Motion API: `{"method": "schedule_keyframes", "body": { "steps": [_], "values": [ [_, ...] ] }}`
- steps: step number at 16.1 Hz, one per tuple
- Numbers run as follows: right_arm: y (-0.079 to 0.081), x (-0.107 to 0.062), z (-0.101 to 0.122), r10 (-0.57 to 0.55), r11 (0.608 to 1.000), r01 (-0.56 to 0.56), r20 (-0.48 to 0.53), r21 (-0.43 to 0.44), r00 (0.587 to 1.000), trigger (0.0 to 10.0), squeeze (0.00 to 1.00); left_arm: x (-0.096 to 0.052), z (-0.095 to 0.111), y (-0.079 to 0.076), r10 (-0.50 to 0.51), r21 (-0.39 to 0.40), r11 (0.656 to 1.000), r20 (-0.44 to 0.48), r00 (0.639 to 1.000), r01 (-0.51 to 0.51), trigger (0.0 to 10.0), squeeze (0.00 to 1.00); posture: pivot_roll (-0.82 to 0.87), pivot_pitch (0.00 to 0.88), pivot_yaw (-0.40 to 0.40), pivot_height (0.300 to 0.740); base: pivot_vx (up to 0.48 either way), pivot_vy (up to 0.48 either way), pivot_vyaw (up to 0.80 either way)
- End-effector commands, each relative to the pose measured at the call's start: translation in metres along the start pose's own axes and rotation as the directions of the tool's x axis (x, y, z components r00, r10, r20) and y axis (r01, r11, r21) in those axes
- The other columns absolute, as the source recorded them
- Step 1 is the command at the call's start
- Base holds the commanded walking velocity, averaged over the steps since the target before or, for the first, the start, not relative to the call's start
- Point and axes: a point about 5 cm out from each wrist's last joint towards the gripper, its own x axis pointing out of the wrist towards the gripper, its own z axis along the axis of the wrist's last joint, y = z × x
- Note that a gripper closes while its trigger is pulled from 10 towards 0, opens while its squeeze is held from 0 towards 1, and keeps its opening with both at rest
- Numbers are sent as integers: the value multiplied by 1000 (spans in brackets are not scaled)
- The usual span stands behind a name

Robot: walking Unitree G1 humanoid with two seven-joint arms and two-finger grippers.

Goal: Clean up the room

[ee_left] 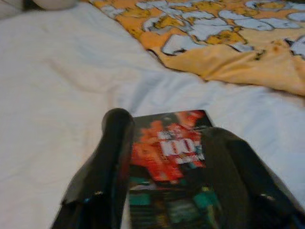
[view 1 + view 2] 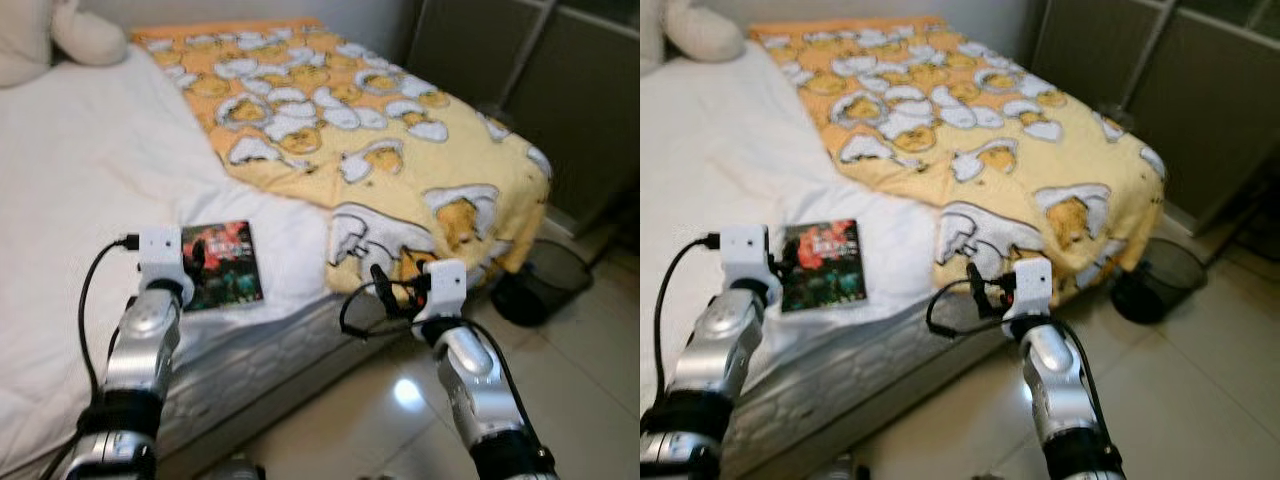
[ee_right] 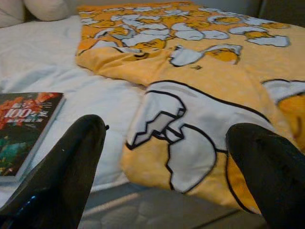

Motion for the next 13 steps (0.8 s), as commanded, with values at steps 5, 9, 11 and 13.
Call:
{"method": "schedule_keyframes", "body": {
  "steps": [5,9,11,13],
  "values": [
    [-3,-4,4,7,1000,-7,3,-17,1000,10000,0,11,3,-19,-40,-14,999,7,999,41,10000,0,11,69,-73,740,0,0,0],
    [-2,-29,-2,14,999,-15,-27,-31,1000,10000,0,25,3,-15,17,37,999,-46,999,-16,10000,0,-57,163,-92,740,0,0,0],
    [-3,-50,-2,45,997,-48,-50,-64,998,10000,0,28,1,-3,93,32,995,-74,993,-91,10000,0,-114,217,-111,740,0,0,0],
    [-4,-71,-1,89,990,-99,-95,-97,991,10000,0,29,-3,14,215,0,976,-106,971,-216,10000,0,-177,272,-132,740,0,0,0]
  ]
}}
